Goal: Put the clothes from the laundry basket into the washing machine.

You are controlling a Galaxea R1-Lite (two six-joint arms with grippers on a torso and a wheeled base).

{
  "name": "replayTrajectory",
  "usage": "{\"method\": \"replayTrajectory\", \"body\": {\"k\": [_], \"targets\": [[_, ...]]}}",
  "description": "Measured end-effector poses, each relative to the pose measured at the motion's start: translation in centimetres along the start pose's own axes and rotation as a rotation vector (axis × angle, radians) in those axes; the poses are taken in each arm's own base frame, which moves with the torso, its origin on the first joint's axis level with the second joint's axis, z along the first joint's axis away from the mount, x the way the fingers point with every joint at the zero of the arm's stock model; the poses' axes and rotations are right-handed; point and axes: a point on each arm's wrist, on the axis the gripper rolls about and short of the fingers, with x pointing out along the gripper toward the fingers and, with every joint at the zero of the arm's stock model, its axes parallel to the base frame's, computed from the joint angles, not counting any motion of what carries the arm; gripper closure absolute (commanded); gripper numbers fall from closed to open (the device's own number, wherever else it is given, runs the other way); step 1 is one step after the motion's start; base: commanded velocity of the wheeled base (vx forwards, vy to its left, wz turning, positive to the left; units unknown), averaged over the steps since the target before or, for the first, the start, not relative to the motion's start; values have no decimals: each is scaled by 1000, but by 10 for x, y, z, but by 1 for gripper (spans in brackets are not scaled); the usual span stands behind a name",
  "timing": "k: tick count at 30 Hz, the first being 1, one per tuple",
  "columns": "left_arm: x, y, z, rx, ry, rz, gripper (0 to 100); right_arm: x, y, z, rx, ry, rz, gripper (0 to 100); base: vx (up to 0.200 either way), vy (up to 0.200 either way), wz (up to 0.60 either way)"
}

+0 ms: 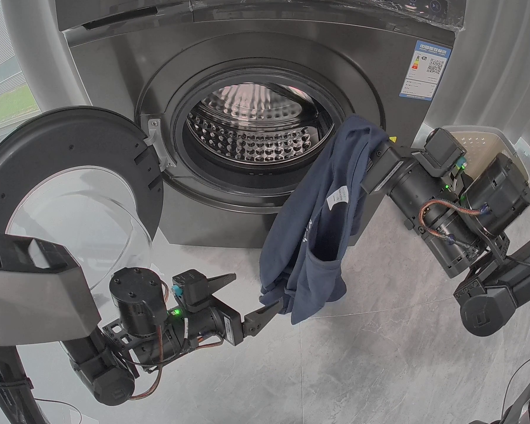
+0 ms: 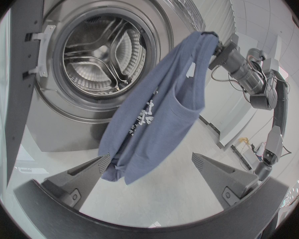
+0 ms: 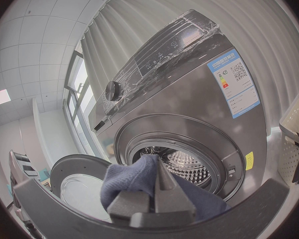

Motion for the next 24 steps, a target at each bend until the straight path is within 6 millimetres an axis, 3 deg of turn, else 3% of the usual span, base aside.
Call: {"method": "replayTrajectory", "body": {"k": [10, 24], "targets": [[20, -7, -15, 6, 37, -89, 0, 2, 6, -6, 10, 11, 11, 100, 0, 0, 0], [61, 3, -23, 15, -18, -88, 0, 3, 11, -15, 19, 31, 27, 100, 0, 0, 0]]}}
